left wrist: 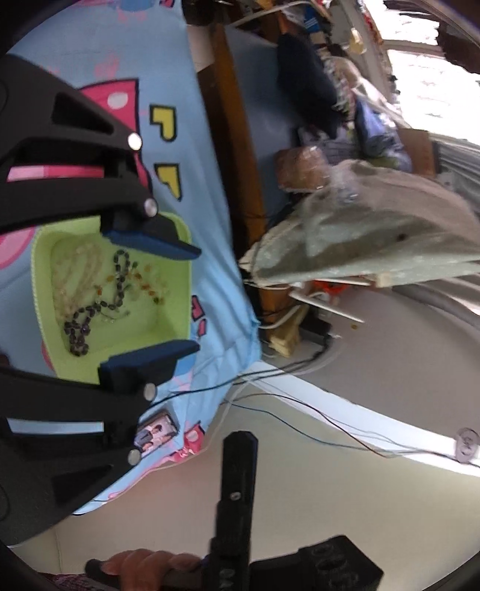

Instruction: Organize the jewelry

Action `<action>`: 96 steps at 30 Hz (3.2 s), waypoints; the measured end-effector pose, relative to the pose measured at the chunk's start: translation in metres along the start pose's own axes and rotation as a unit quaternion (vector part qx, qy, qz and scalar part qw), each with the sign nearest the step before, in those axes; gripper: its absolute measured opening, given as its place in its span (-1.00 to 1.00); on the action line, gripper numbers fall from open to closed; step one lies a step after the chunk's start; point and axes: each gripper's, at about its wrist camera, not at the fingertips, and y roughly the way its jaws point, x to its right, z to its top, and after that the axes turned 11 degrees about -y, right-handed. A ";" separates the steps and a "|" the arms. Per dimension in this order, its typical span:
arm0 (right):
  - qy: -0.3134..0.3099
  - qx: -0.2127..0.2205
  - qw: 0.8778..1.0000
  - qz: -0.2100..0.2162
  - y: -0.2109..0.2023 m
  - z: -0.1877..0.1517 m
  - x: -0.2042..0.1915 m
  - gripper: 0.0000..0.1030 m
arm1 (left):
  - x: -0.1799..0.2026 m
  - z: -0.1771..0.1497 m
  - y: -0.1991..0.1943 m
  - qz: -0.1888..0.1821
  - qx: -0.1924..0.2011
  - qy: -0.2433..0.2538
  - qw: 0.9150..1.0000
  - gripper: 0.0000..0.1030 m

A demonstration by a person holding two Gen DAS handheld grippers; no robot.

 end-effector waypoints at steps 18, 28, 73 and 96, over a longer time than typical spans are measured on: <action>-0.098 0.019 0.995 0.011 0.047 -0.150 -0.139 -1.00 | -0.059 -0.103 -0.116 0.075 0.080 0.000 0.994 -0.17; -0.047 0.023 0.997 -0.054 0.088 -0.200 -0.137 -1.00 | -0.123 -0.143 -0.083 0.121 0.027 -0.063 0.990 -0.17; -0.111 -0.040 0.992 -0.034 0.134 -0.201 -0.141 -1.00 | -0.113 -0.168 -0.034 0.110 -0.080 0.001 0.991 -0.51; -0.001 0.081 0.997 -0.018 0.076 -0.182 -0.091 -1.00 | -0.091 -0.123 -0.049 -0.037 -0.069 -0.076 0.994 -0.80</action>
